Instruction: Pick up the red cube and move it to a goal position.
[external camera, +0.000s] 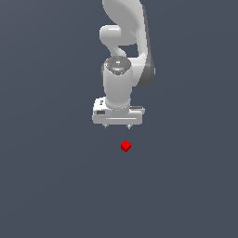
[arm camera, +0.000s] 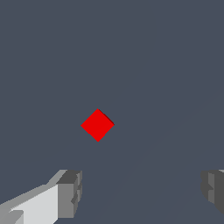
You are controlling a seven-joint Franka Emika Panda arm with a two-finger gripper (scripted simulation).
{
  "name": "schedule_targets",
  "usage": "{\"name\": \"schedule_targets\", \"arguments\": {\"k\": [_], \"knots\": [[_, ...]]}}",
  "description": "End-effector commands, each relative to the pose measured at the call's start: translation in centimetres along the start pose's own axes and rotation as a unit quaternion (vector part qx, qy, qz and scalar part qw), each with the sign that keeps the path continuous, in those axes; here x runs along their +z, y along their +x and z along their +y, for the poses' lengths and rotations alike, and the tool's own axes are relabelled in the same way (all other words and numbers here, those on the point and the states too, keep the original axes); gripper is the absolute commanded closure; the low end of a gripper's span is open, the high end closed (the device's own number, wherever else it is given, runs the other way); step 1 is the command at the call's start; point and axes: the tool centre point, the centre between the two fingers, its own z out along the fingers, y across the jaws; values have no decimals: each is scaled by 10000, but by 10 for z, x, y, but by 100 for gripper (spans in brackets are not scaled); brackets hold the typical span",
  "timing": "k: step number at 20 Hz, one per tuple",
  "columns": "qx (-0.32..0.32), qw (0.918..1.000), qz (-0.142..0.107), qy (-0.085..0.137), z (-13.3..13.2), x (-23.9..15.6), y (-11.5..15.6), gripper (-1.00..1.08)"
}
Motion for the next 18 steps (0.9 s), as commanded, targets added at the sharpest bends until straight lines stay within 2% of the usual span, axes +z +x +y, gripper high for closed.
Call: {"name": "schedule_targets", "arguments": {"k": [1,10,18], "knots": [[0,10000,0,0,0,0,0,-92],[258,9997,-5,2,-3,9,0,-92],[932,9956,-19,6,-12,34,2,-92]]}}
